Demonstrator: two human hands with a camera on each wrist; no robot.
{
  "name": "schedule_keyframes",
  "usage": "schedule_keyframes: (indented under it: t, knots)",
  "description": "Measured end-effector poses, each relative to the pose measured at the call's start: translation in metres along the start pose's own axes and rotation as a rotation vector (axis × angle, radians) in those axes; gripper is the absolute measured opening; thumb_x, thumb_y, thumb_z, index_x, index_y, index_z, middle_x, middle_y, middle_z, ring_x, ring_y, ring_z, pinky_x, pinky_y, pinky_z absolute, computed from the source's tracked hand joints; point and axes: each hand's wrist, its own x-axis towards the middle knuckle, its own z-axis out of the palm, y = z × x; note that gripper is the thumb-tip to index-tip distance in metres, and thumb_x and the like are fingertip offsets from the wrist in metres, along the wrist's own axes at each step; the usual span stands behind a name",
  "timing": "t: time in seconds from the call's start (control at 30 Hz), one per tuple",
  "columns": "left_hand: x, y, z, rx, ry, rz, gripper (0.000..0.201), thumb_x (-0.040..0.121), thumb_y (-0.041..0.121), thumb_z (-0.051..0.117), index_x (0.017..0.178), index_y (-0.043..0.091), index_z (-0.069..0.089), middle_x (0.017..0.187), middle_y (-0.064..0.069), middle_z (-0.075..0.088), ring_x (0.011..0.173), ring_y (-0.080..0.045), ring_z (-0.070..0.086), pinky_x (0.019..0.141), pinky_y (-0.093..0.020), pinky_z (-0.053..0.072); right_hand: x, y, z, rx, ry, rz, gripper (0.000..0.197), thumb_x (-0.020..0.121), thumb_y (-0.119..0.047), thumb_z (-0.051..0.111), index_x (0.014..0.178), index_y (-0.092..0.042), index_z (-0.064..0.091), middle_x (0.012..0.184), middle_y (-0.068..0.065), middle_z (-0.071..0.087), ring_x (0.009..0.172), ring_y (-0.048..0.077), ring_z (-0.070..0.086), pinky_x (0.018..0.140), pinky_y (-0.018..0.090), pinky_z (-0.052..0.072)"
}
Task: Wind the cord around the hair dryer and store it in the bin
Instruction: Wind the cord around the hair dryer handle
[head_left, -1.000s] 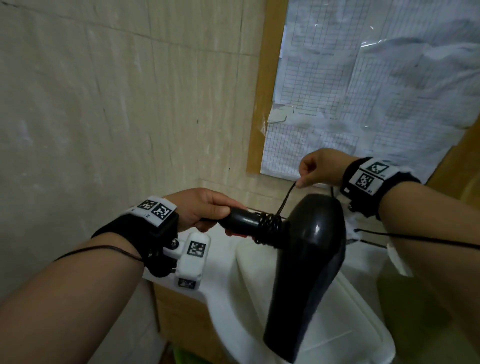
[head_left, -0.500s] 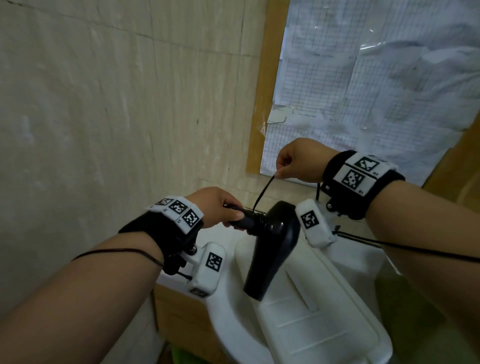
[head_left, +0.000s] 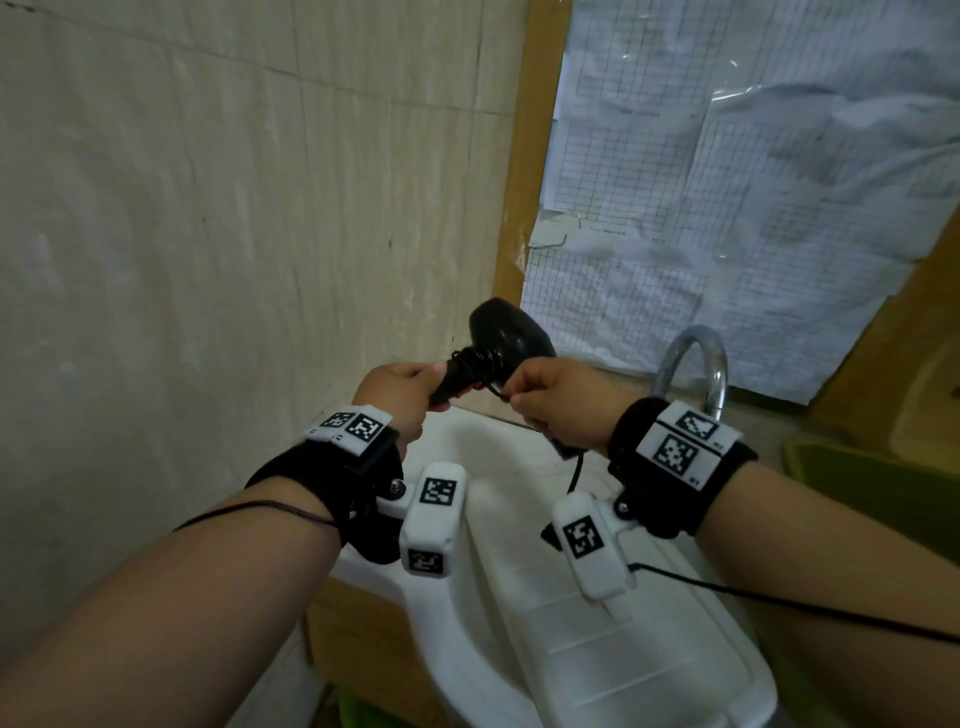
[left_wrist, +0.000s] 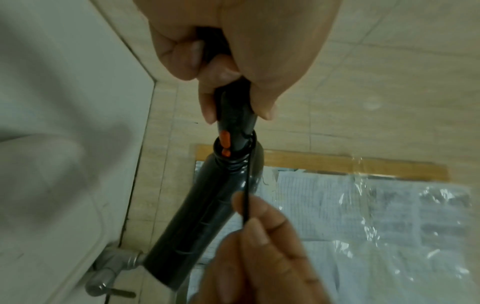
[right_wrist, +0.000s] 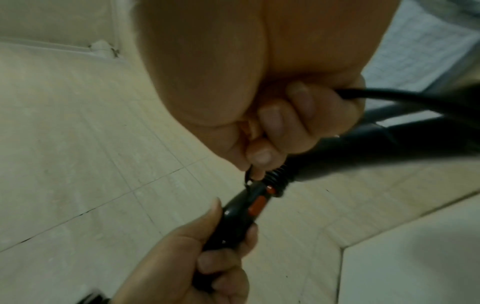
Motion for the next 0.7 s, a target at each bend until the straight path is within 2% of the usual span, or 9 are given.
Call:
schedule_keyframes:
  t: [0.13,0.27,0.5,0.6,0.7]
  knots:
    - [-0.003,0.001,0.0,-0.216,0.025,-0.028,0.032,0.092,0.032,0.05,0.11,0.01,0.063,0.079,-0.016,0.067,0.031,-0.009,0.028,0.043,-0.023,0.024,0.0,0.02,0.012,0.301,-0.013,0.088,0.015,0.09,-0.011,0.047,0.093,-0.022,0.057,0.059,0.0,0.045,0.047,0.011,0.036,0.043,0.022,0.031]
    - [-0.006,-0.001,0.0,-0.378,-0.015,-0.061,0.028,0.093,0.031,0.05,0.107,0.01,0.061,0.076,-0.014,0.065,0.036,-0.008,0.027,0.04,-0.021,0.025,0.004,0.028,0.018,0.483,0.081,0.103,0.019,0.091,-0.01,0.046,0.084,-0.021,0.059,0.057,0.001,0.042,0.046,0.011,0.033,0.044,0.023,0.028]
    - [-0.009,0.0,0.001,-0.617,-0.151,-0.013,0.031,0.095,0.033,0.045,0.102,0.007,0.061,0.068,-0.01,0.067,0.032,-0.002,0.03,0.036,-0.014,0.028,0.012,0.052,0.03,0.47,0.014,0.129,0.031,0.095,-0.022,0.042,0.069,-0.014,0.056,0.055,0.0,0.039,0.044,0.012,0.033,0.043,0.022,0.03]
    - [-0.008,-0.001,-0.005,-0.664,-0.256,0.009,0.037,0.096,0.035,0.041,0.11,0.005,0.058,0.064,-0.007,0.067,0.03,-0.001,0.03,0.036,-0.014,0.028,0.014,0.057,0.028,0.373,0.064,0.109,0.036,0.093,-0.036,0.043,0.064,-0.016,0.053,0.055,-0.001,0.041,0.049,0.015,0.037,0.052,0.03,0.035]
    - [-0.012,0.001,-0.012,-0.669,-0.382,0.026,0.04,0.094,0.038,0.038,0.109,0.007,0.059,0.066,-0.007,0.067,0.03,0.0,0.031,0.039,-0.014,0.026,0.02,0.064,0.025,0.264,0.101,0.141,0.038,0.091,-0.042,0.045,0.062,-0.018,0.048,0.055,-0.003,0.042,0.051,0.014,0.038,0.056,0.027,0.035]
